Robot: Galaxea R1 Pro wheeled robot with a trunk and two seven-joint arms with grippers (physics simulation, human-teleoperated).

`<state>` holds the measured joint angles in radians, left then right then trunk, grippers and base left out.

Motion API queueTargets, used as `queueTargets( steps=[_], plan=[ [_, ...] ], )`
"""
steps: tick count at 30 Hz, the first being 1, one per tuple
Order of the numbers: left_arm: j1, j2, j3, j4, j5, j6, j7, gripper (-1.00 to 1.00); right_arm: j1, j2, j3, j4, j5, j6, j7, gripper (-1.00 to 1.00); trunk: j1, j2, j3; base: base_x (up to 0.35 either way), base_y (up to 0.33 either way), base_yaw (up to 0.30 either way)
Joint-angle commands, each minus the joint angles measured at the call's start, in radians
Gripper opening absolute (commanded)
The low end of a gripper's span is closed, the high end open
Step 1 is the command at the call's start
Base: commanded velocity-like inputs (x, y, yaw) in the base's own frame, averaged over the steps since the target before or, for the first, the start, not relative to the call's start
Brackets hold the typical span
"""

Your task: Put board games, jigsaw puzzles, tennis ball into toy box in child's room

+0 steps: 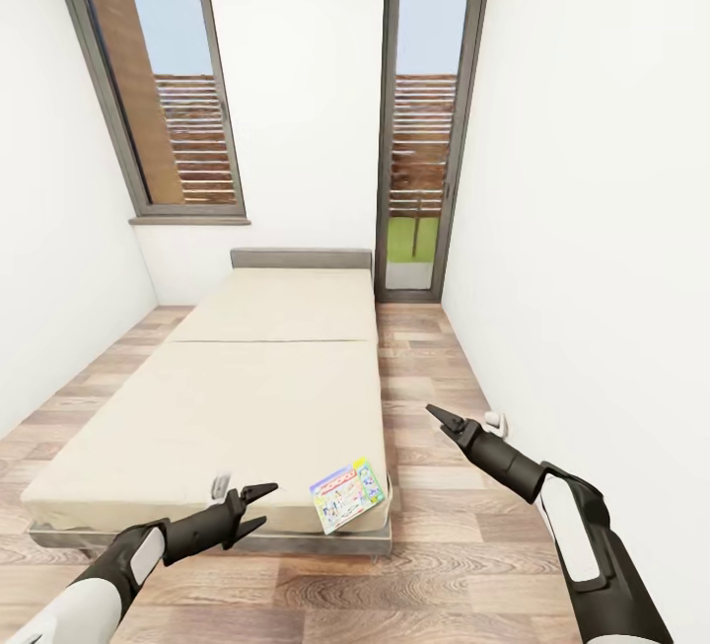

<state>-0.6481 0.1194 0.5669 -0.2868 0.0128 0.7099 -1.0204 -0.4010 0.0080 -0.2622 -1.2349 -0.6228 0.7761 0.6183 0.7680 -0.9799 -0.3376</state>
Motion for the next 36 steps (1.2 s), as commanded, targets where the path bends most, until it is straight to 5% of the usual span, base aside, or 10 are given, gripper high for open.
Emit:
queueTargets(
  steps=[1,8,20,31,36],
  plan=[
    [-0.001,0.005,0.002,0.0,0.001,0.009,-0.014,1.0,-0.001,0.001,-0.003,0.0,-0.001,0.006,0.002,1.0,0.004,-0.008,-0.004,0.0,0.0,0.0],
    [-0.001,0.011,-0.005,0.0,-0.001,0.01,-0.032,1.0,-0.001,-0.001,-0.013,-0.004,-0.01,0.007,0.002,1.0,0.031,-0.057,-0.026,0.0,0.0,0.0],
    [-0.001,0.004,-0.006,0.001,-0.005,0.009,-0.027,1.0,-0.001,-0.007,-0.038,-0.005,-0.118,0.007,0.006,1.0,0.077,-0.141,-0.064,0.0,0.0,0.0],
    [-0.001,0.005,-0.007,0.002,-0.005,0.01,-0.025,1.0,-0.001,-0.007,-0.038,-0.007,-0.132,0.011,0.01,1.0,0.119,-0.218,-0.098,0.0,0.0,0.0],
    [-0.001,0.008,-0.007,0.001,-0.005,0.01,-0.03,1.0,0.004,-0.001,-0.031,-0.041,-0.142,0.036,0.132,1.0,0.138,-0.253,-0.114,0.0,0.0,0.0]
  ],
)
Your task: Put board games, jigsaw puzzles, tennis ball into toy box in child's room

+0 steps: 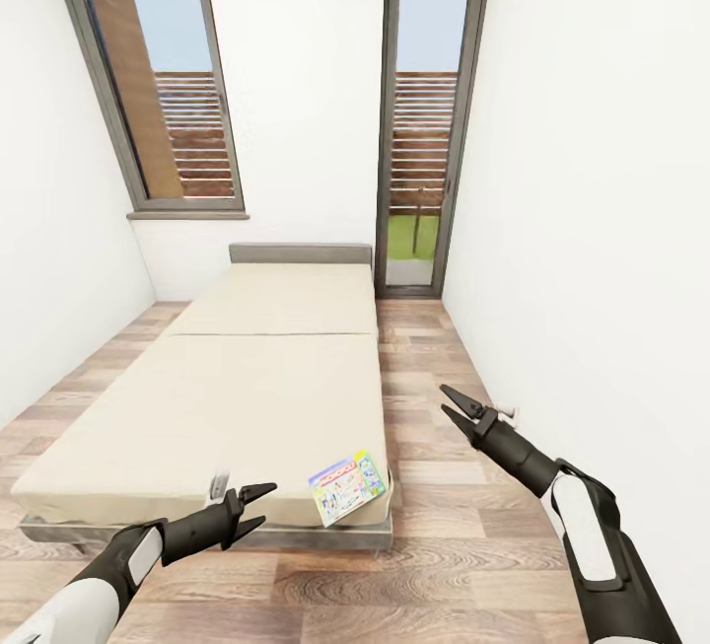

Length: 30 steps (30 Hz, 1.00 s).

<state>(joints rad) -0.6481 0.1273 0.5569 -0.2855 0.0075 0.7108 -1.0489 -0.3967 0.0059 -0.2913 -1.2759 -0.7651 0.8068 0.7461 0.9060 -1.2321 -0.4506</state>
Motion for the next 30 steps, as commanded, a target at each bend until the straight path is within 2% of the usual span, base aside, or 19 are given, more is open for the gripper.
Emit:
queueTargets(
  steps=[1,5,10,16,30],
  plan=[
    [-0.001,0.001,0.003,0.0,0.001,0.009,-0.002,1.0,0.005,0.002,-0.001,-0.013,-0.001,0.013,0.055,1.0,0.004,-0.008,-0.004,0.0,0.0,0.0],
    [-0.001,0.001,0.003,0.0,0.002,0.009,-0.003,1.0,0.023,0.003,0.001,-0.057,-0.002,0.025,0.184,1.0,0.019,-0.036,-0.017,0.0,0.0,0.0],
    [-0.001,0.001,0.003,0.0,0.002,0.009,-0.004,1.0,0.052,0.003,0.001,-0.115,-0.002,0.029,0.24,1.0,0.038,-0.071,-0.032,0.0,0.0,0.0],
    [-0.001,0.003,0.003,0.0,0.003,0.009,-0.004,1.0,0.073,0.0,-0.007,-0.13,-0.001,0.027,0.254,1.0,0.061,-0.113,-0.051,0.0,0.0,0.0],
    [-0.001,0.003,0.003,0.0,0.002,0.009,-0.002,1.0,0.076,0.0,-0.009,-0.125,0.0,0.018,0.251,1.0,0.115,-0.211,-0.095,0.0,0.0,0.0]
  ],
)
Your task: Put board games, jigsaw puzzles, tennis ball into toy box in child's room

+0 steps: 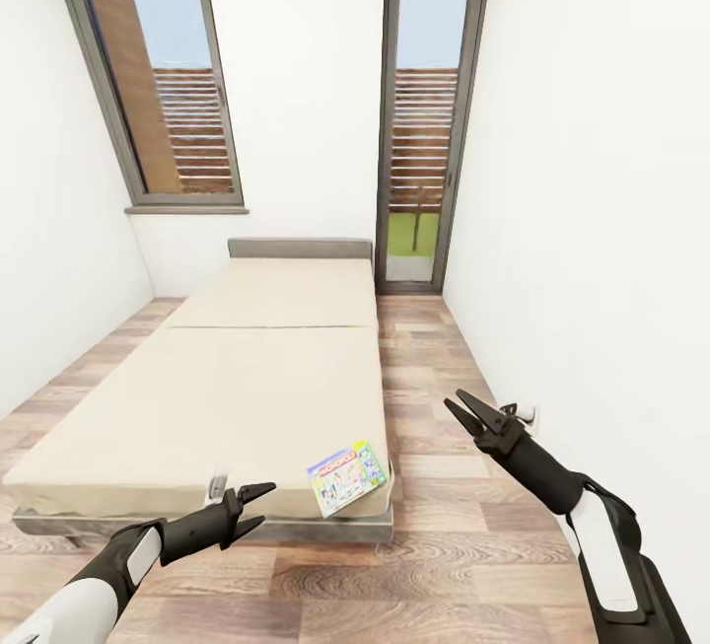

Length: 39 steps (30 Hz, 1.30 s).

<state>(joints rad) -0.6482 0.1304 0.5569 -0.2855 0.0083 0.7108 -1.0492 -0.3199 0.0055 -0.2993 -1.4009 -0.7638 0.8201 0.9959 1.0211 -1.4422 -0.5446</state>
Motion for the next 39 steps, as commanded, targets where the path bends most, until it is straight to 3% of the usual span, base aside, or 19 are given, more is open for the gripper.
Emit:
queueTargets(
  steps=[1,39],
  plan=[
    [-0.001,0.0,0.003,0.0,0.001,0.009,-0.002,1.0,-0.001,0.001,-0.001,0.0,-0.002,0.004,0.001,1.0,0.004,-0.008,-0.004,0.0,0.0,0.0],
    [-0.001,0.0,0.004,-0.001,0.003,0.007,-0.005,1.0,-0.001,0.003,-0.001,0.008,0.001,-0.001,0.0,1.0,0.15,-0.274,-0.123,0.0,0.0,0.0]
  ],
)
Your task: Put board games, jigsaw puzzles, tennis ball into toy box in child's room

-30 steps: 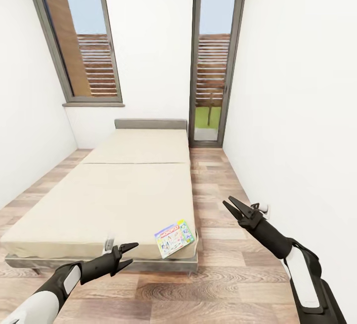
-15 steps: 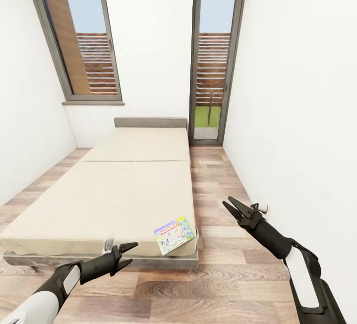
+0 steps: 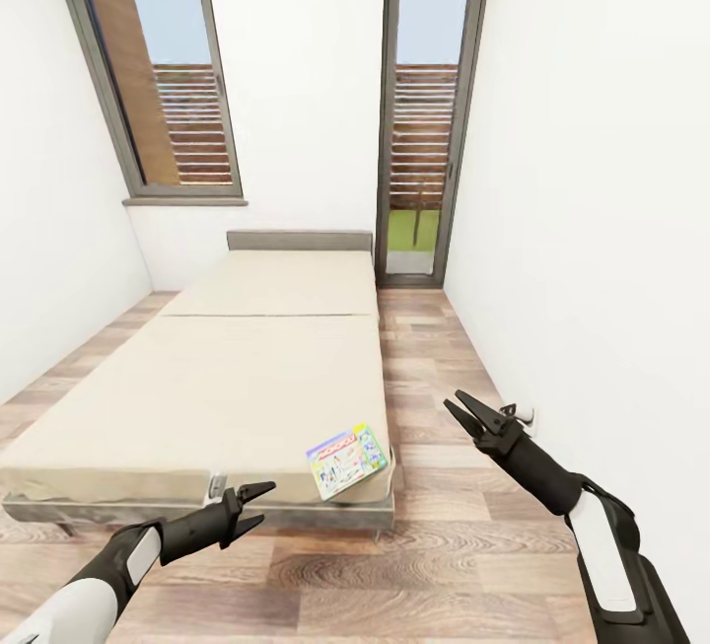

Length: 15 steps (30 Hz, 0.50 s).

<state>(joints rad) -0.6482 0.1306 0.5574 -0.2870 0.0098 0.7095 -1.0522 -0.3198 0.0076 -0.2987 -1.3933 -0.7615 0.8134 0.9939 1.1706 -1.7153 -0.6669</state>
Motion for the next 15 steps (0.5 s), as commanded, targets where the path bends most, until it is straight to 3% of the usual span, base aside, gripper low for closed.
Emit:
queueTargets(
  steps=[1,15],
  plan=[
    [-0.001,-0.001,0.003,0.0,0.001,0.009,-0.002,1.0,-0.001,0.001,-0.002,0.0,-0.002,0.005,0.002,1.0,0.004,-0.008,-0.004,0.0,0.0,0.0],
    [-0.001,-0.006,0.002,0.0,0.001,0.006,-0.008,1.0,-0.001,0.003,0.0,0.013,0.0,0.004,0.002,1.0,0.058,-0.106,-0.048,0.0,0.0,0.0]
  ],
)
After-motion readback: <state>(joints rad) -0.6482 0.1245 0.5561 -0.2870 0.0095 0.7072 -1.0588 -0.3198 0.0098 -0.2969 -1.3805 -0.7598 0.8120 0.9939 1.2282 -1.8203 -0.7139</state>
